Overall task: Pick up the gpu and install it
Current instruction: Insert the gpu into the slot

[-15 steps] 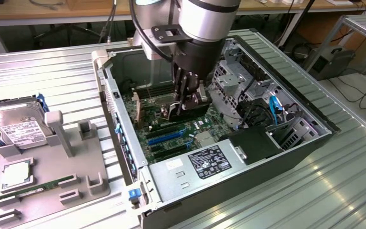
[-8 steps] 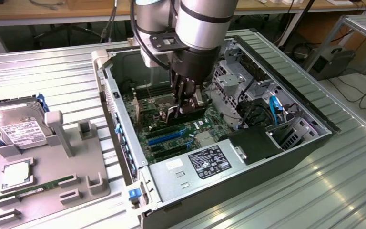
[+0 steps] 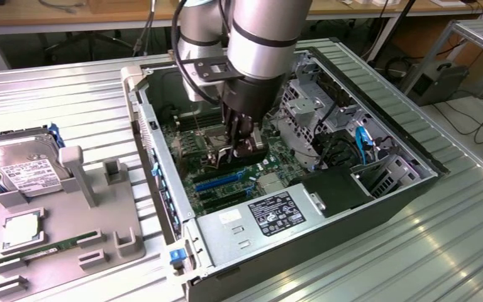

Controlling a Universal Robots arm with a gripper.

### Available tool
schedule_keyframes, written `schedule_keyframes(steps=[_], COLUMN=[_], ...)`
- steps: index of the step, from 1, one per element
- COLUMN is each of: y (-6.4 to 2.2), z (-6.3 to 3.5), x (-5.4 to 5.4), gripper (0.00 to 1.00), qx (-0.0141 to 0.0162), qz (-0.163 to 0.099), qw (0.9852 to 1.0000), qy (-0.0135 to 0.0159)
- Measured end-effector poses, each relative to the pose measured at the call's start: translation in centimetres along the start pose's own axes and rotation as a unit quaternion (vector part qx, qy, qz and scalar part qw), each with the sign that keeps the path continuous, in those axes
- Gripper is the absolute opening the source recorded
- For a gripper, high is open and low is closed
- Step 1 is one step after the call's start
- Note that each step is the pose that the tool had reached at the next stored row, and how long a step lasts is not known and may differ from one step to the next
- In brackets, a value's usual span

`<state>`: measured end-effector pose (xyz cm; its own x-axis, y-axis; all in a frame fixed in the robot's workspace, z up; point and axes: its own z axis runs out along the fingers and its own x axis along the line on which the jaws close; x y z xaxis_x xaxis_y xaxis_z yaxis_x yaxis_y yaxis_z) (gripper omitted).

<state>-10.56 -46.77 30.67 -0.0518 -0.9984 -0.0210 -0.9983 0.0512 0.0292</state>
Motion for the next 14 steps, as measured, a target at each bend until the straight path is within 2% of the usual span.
schedule_keyframes(steps=[10,14], y=[0.18,0.18], z=[2.17,2.35], x=[0.0,0.0], gripper=[0.26,0.26], qx=[0.0,0.0], qz=[-0.002,-0.002], qw=[1.0,1.0], qy=[-0.0002,-0.0002])
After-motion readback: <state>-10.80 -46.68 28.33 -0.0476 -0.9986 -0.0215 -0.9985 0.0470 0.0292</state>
